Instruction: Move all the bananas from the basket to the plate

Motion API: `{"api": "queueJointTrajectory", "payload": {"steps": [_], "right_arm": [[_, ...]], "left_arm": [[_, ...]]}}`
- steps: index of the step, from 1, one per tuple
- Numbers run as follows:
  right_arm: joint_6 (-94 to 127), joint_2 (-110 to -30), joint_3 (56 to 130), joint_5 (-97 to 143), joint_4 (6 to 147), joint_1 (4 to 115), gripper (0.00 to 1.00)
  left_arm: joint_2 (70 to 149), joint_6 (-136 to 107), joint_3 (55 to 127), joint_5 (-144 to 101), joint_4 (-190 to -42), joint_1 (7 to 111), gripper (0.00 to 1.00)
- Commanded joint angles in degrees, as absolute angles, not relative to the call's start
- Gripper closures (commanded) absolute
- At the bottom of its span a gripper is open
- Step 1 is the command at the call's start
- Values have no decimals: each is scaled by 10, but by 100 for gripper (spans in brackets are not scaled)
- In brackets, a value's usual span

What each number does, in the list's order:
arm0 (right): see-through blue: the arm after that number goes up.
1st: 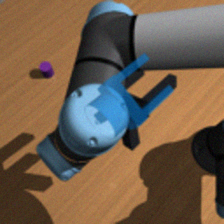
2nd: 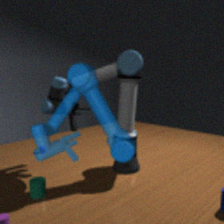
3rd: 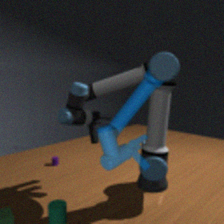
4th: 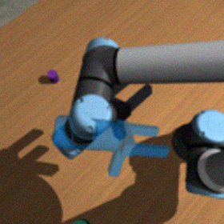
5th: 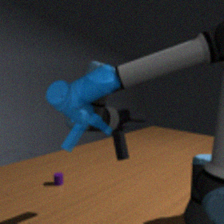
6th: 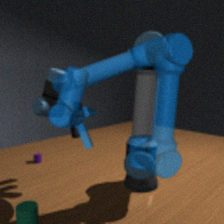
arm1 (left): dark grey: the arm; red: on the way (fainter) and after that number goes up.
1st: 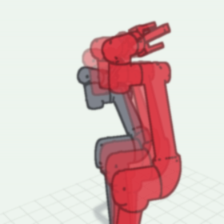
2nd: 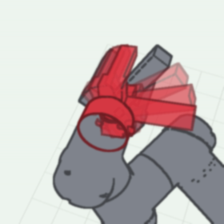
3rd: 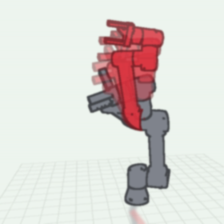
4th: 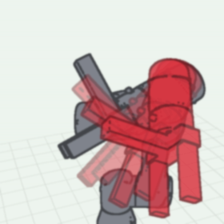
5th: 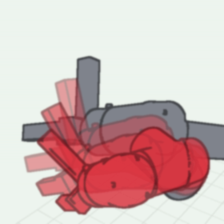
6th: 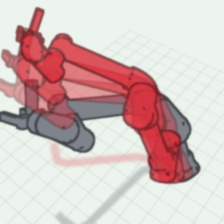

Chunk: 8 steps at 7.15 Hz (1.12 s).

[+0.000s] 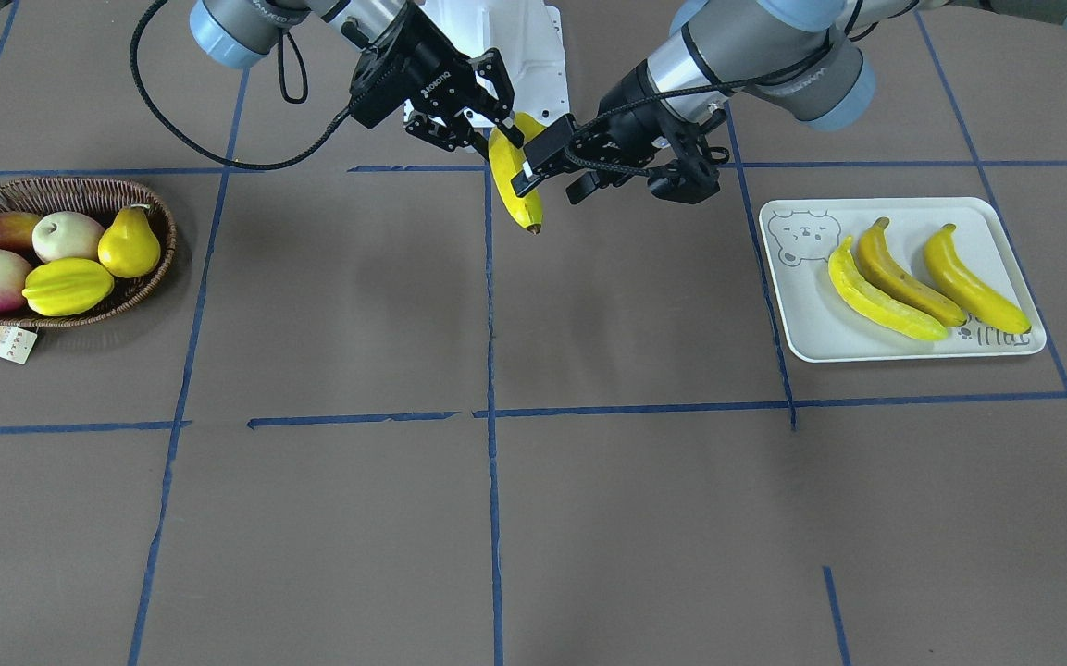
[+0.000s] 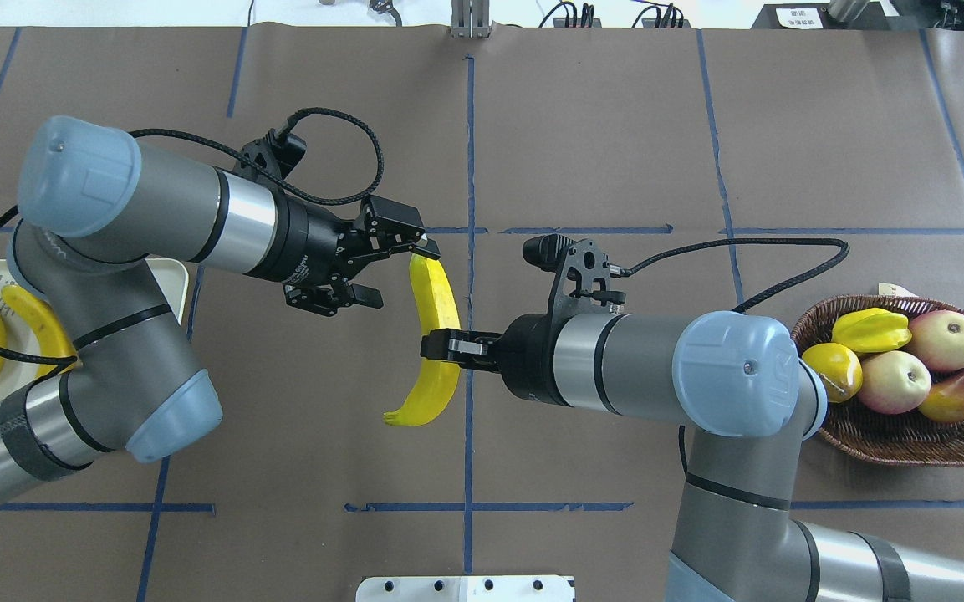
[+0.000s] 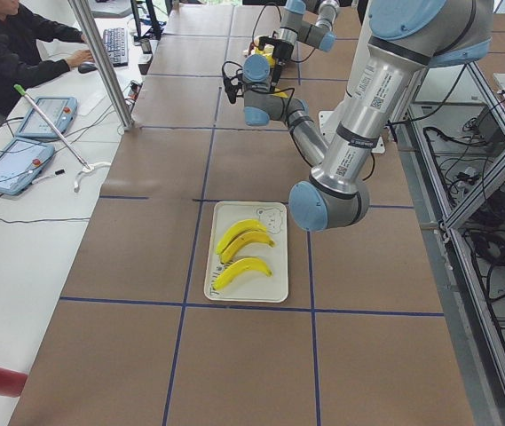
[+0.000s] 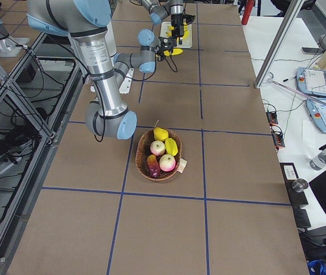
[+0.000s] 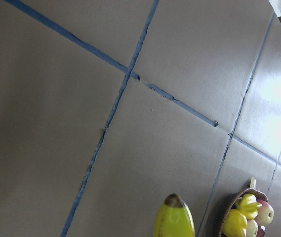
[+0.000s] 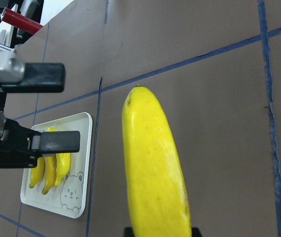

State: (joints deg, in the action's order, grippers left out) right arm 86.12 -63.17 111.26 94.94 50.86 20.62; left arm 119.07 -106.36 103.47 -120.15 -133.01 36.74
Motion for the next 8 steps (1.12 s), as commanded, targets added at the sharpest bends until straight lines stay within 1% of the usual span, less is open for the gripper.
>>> {"api": "queueJointTrajectory", "payload": {"steps": [1, 3, 4, 5, 6, 7, 8], "right_arm": [[861, -631, 1112, 949, 509, 207, 99], [860, -631, 1112, 949, 508, 207, 99], [861, -631, 1111, 949, 508, 207, 99], [860, -631, 1112, 949, 508, 207, 98], [860, -631, 1111, 949, 509, 207, 98], [860, -631, 1112, 949, 509, 206, 95], [860, -631, 1113, 950, 508, 206, 27]], "left_arm": [[1194, -1062, 1031, -1187, -1331, 345, 1], [1198, -1062, 1024, -1183, -1334, 333, 1], [1200, -1062, 1024, -1183, -1338, 333, 2], [1200, -1062, 1026, -1183, -1338, 333, 34], [1198, -1060, 1025, -1183, -1353, 333, 83], [1196, -1060, 1024, -1183, -1361, 332, 100], [1196, -1060, 1024, -1183, -1361, 333, 100]]}}
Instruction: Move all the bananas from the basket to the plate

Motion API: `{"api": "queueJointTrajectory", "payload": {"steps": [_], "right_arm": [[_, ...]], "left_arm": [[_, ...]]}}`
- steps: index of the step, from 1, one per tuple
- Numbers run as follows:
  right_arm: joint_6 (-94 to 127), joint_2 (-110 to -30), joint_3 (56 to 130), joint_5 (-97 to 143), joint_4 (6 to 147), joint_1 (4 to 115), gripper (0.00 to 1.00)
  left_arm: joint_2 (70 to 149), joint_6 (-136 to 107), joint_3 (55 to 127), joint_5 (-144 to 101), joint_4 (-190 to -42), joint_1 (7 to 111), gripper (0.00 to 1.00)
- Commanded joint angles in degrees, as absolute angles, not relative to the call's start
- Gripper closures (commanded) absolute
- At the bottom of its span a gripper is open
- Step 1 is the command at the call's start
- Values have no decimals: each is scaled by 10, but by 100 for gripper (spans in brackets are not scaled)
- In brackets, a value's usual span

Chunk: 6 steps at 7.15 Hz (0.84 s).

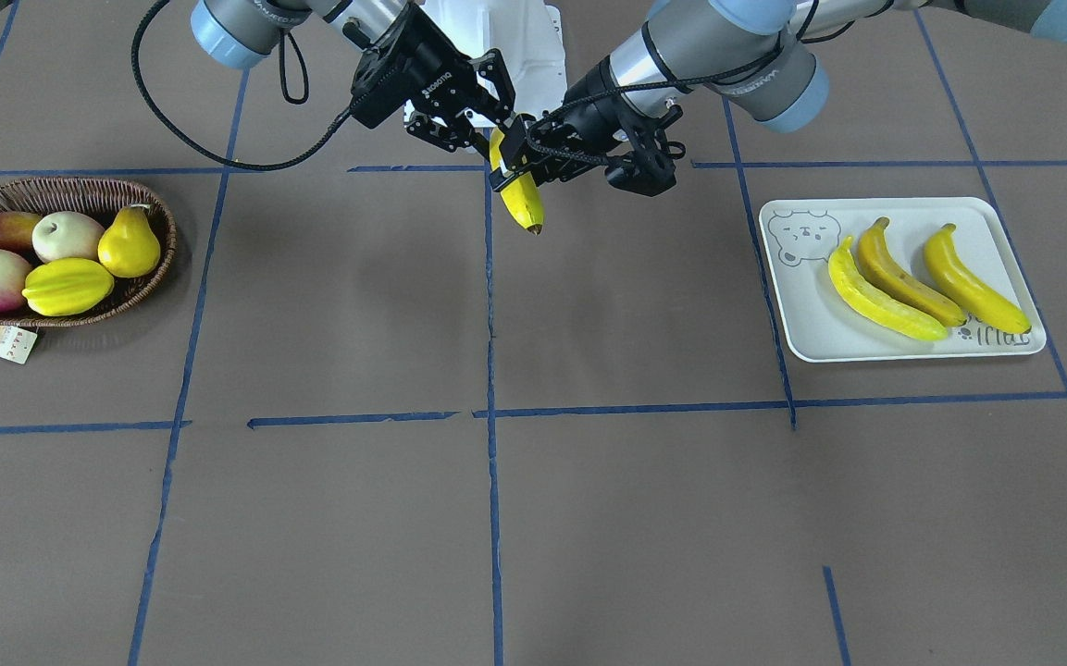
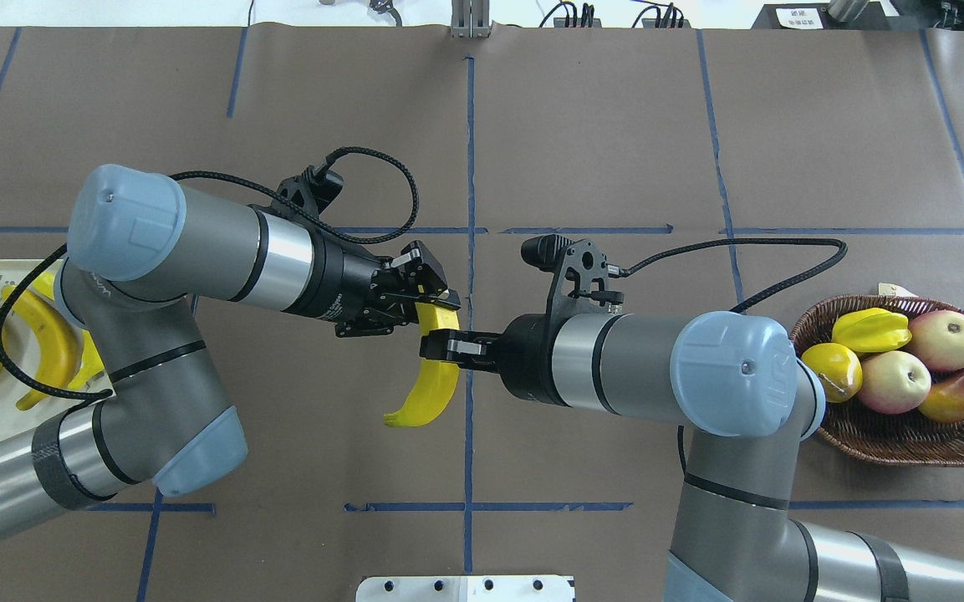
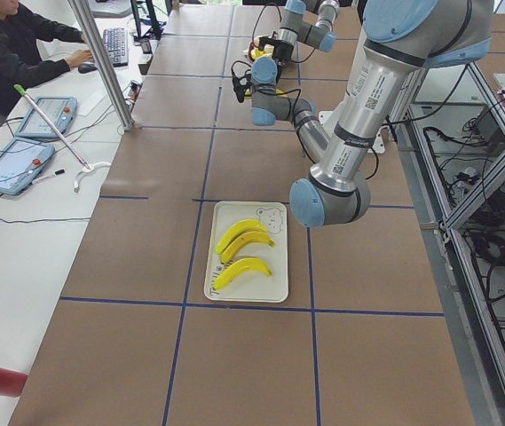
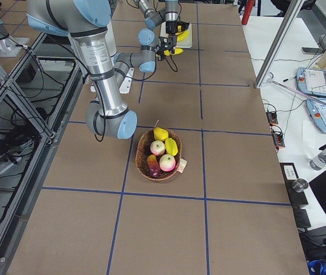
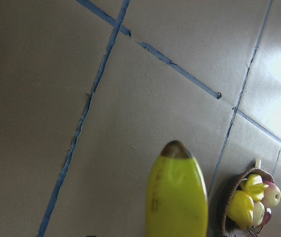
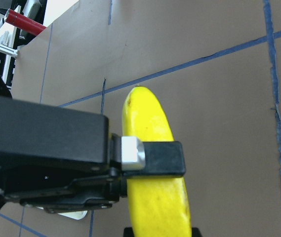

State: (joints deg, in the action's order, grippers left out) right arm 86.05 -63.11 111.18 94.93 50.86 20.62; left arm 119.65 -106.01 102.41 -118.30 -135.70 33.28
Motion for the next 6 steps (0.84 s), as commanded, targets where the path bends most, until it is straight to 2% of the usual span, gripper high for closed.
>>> {"api": "queueJointTrajectory", "payload": {"steps": [1, 5, 6], "right_arm": [[862, -631, 1114, 950, 508, 207, 0], [861, -633, 1120, 952, 508, 208, 0], [861, -637, 1128, 953, 508, 211, 0]], "left_arm": [[1196, -1060, 1024, -1183, -1361, 333, 100], [1183, -1057, 1024, -1182, -1342, 354, 100], [1166, -1048, 1025, -1182, -1295, 379, 100]]}}
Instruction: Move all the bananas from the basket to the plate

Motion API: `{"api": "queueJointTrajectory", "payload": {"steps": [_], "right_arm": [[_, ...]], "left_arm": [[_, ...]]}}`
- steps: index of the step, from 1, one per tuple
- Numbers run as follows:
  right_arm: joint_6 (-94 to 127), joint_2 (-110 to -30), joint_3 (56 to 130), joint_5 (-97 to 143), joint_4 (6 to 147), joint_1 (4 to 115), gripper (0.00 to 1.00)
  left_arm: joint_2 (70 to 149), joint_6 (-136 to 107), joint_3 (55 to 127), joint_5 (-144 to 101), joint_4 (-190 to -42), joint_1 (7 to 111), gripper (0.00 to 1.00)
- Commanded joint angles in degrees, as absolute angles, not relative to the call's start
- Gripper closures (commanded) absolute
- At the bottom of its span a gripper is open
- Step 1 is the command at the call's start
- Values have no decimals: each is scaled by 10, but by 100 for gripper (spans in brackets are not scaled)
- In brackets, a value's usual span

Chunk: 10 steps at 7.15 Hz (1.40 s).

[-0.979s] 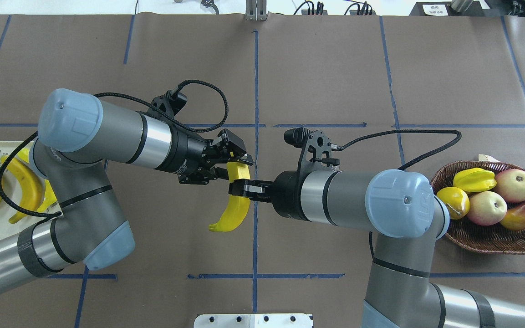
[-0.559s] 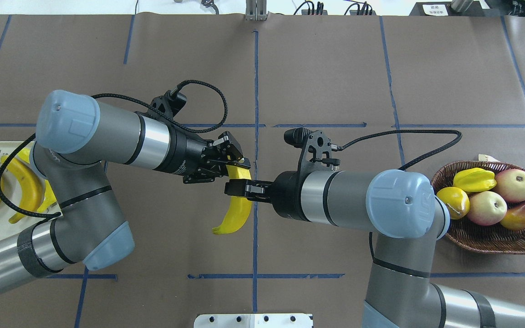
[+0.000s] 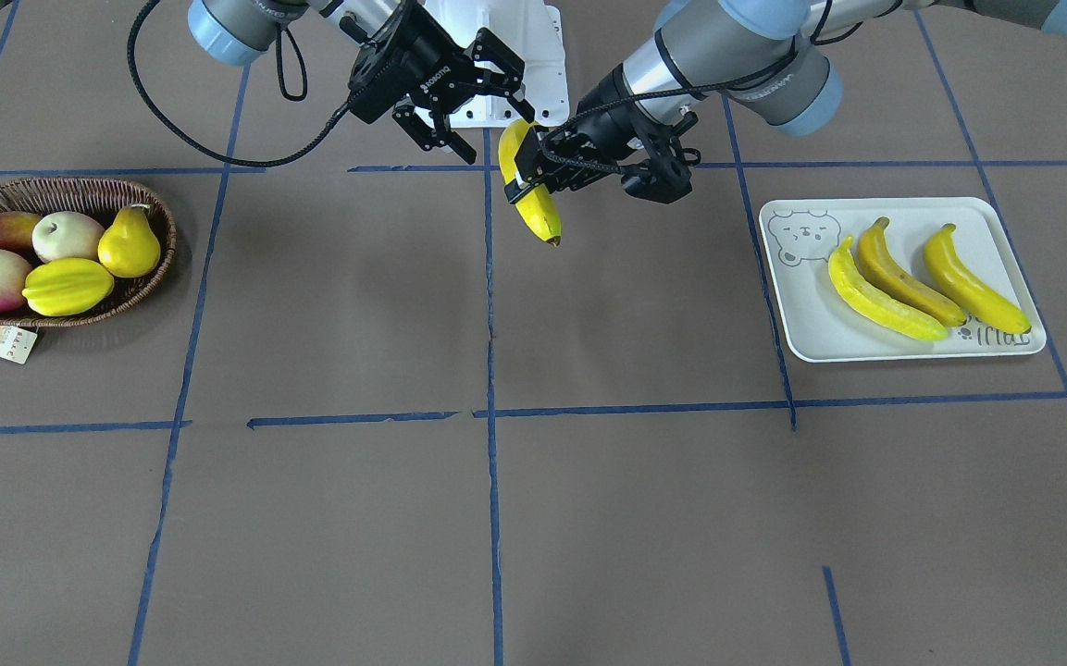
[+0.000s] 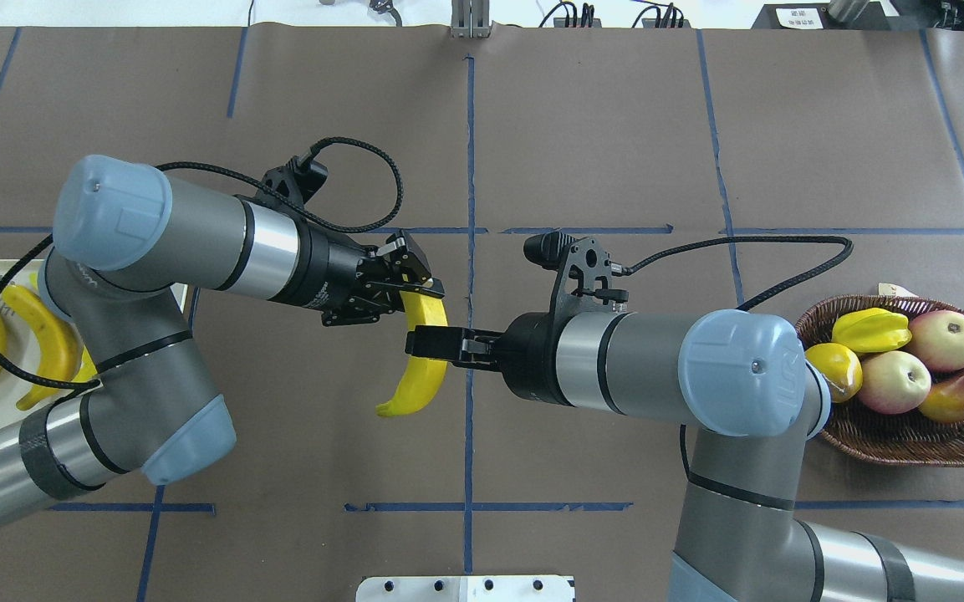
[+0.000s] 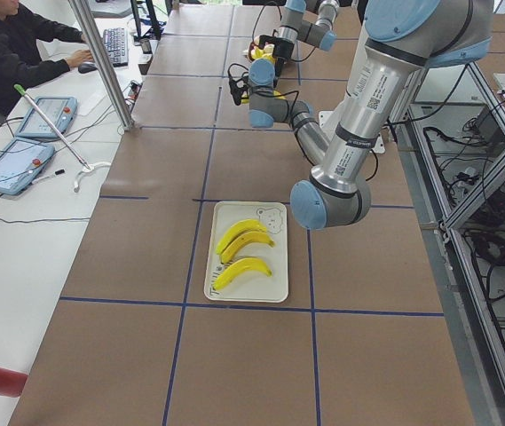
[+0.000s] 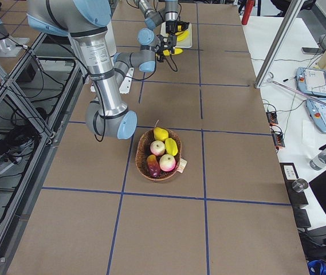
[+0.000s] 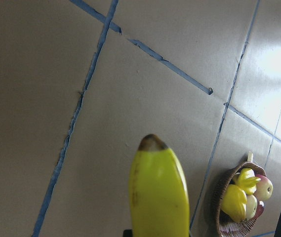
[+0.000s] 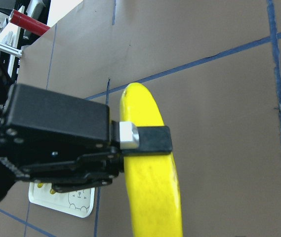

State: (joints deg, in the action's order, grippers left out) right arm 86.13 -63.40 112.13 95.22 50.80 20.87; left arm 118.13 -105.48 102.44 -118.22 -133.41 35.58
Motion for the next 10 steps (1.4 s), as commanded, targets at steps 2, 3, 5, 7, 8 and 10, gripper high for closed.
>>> {"api": "queueJointTrajectory", "payload": {"steps": [2, 3, 5, 7, 8, 10], "right_arm": [[862, -639, 1137, 951, 508, 216, 0], [861, -650, 1147, 952, 514, 222, 0], [861, -653, 1151, 953, 525, 232, 0], [854, -703, 1196, 961, 567, 256, 0], [844, -721, 1195, 989, 585, 297, 0], [767, -749, 1193, 1059, 621, 372, 0]], "left_arm": [[1109, -907, 1061, -1187, -1170, 417, 100], [1051, -855, 1074, -1187, -1150, 444, 100], [960, -747, 1073, -1187, -1150, 473, 100], [946, -744, 1061, -1183, -1150, 478, 100], [945, -745, 1052, -1182, -1151, 478, 100], [943, -749, 1047, -1182, -1151, 478, 100]]}}
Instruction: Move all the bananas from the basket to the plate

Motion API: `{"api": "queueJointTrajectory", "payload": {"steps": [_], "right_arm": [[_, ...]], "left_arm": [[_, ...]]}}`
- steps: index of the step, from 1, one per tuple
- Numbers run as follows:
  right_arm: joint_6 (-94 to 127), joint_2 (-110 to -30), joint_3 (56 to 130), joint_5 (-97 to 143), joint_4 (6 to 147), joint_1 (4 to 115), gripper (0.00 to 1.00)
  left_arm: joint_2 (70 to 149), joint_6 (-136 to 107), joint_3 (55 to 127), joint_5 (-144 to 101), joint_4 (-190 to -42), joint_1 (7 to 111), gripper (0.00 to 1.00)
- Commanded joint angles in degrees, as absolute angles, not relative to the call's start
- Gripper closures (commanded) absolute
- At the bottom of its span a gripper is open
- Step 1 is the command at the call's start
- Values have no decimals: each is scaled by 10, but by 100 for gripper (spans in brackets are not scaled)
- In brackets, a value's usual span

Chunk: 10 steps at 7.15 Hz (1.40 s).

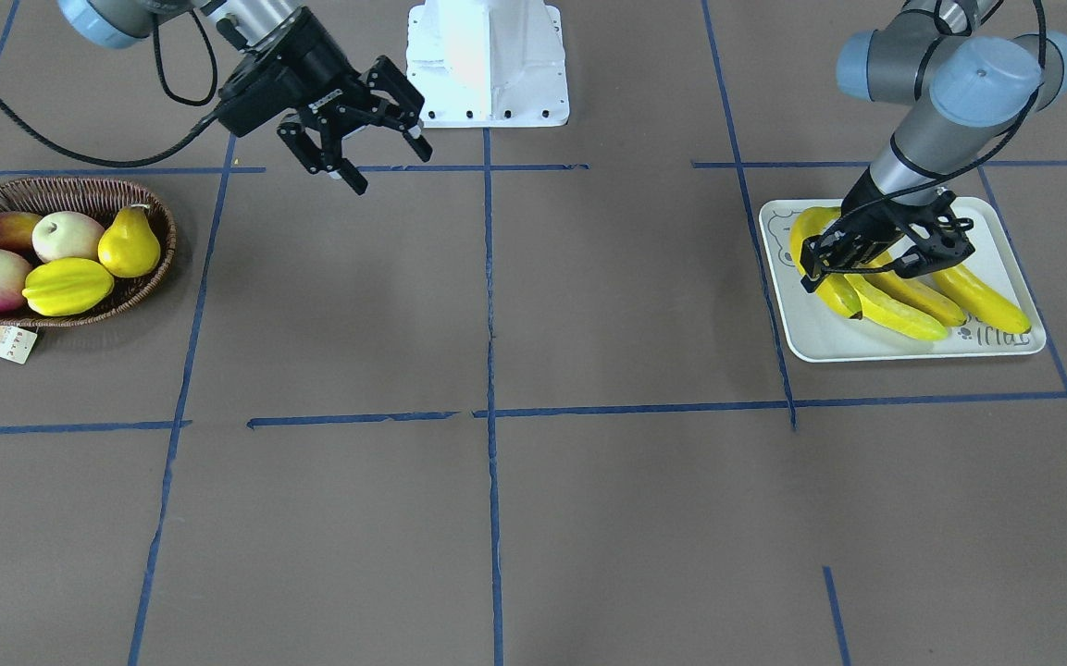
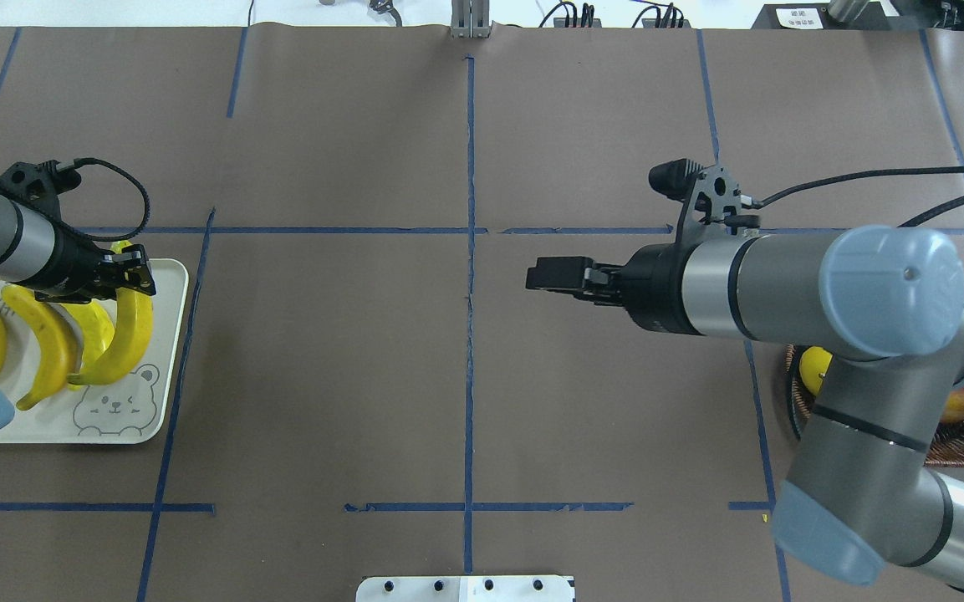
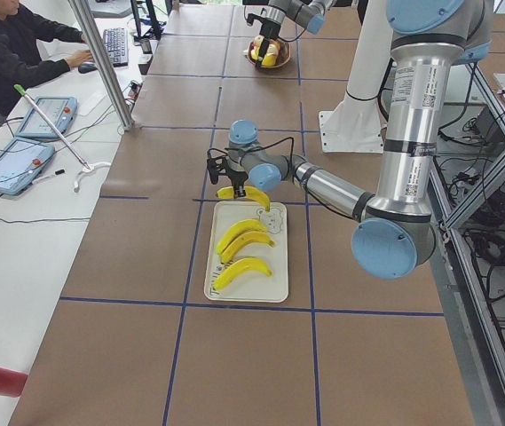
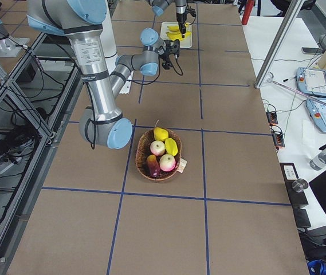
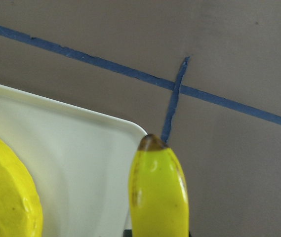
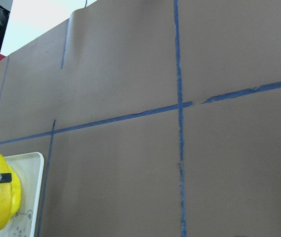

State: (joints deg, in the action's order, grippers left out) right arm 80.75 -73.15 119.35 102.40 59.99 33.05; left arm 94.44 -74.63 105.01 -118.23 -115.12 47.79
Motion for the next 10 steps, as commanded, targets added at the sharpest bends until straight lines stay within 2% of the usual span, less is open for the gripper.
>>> {"api": "queueJointTrajectory", "payload": {"steps": [1, 5, 6, 7, 10], "right_arm": [[730, -751, 1190, 1078, 641, 400, 0], [649, -763, 1165, 1149, 667, 481, 0], [644, -765, 1160, 1154, 667, 489, 0], [629, -766, 1151, 1171, 668, 505, 0], [422, -772, 1143, 1235, 811, 609, 0]], "left_arm": [[934, -749, 1047, -1182, -1151, 478, 100], [934, -750, 1011, -1182, -1155, 475, 96], [934, -750, 1011, -1182, -1154, 475, 77], [934, -747, 1010, -1181, -1155, 475, 1], [933, -743, 1034, -1186, -1154, 478, 0]]}}
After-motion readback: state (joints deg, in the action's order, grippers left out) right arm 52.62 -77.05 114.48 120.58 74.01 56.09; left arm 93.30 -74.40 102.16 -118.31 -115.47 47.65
